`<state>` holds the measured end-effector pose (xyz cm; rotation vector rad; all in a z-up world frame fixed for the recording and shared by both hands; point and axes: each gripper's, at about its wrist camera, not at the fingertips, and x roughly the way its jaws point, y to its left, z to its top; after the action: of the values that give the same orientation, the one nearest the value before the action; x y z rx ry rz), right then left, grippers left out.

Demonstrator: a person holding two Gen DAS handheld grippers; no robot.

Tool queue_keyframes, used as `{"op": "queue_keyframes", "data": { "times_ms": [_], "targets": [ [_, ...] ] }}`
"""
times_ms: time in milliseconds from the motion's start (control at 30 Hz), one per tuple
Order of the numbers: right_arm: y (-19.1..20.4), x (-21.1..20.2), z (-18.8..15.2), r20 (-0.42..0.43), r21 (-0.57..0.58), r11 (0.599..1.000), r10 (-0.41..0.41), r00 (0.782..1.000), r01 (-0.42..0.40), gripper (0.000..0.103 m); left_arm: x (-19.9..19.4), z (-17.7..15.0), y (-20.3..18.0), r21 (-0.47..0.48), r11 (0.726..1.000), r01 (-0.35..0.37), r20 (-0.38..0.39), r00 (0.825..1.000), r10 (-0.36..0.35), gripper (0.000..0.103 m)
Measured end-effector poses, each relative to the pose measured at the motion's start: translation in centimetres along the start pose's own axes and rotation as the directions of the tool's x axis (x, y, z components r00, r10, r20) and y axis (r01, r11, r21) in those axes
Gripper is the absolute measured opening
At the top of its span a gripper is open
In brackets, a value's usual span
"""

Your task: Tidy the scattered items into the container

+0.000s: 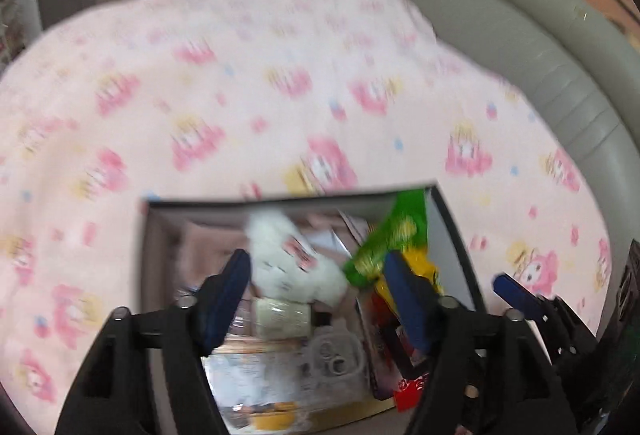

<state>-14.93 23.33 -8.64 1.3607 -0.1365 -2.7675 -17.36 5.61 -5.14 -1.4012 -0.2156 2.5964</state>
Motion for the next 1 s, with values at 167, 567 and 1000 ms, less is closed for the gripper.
{"op": "queue_keyframes", "data": {
  "times_ms": [167, 567, 1000],
  "targets": [
    [1.7, -7.0, 2.1, 0.137, 0.046, 0.999, -0.009, 0.991, 0.003, 0.096, -7.9, 0.5, 2.3, -0.034, 0.998, -0.059, 0.154, 0.986, 0.064, 0.085],
    [7.4, -18.4, -1.0, 0.275, -0.011, 1.0, 0.005, 0.962, -0.002, 0.101, -20.8, -5.0, 2.4, -0.03, 0.98, -0.194, 0.384, 0.904, 0.191, 0.085],
    [7.9, -23.2, -10.3, 0.314, -0.018, 1.0, -0.002, 0.949, 0.008, 0.101, -24.7, -15.7, 3.8, -0.048, 0.981, -0.188, 0.391, 0.9, 0.192, 0.085]
  ]
}}
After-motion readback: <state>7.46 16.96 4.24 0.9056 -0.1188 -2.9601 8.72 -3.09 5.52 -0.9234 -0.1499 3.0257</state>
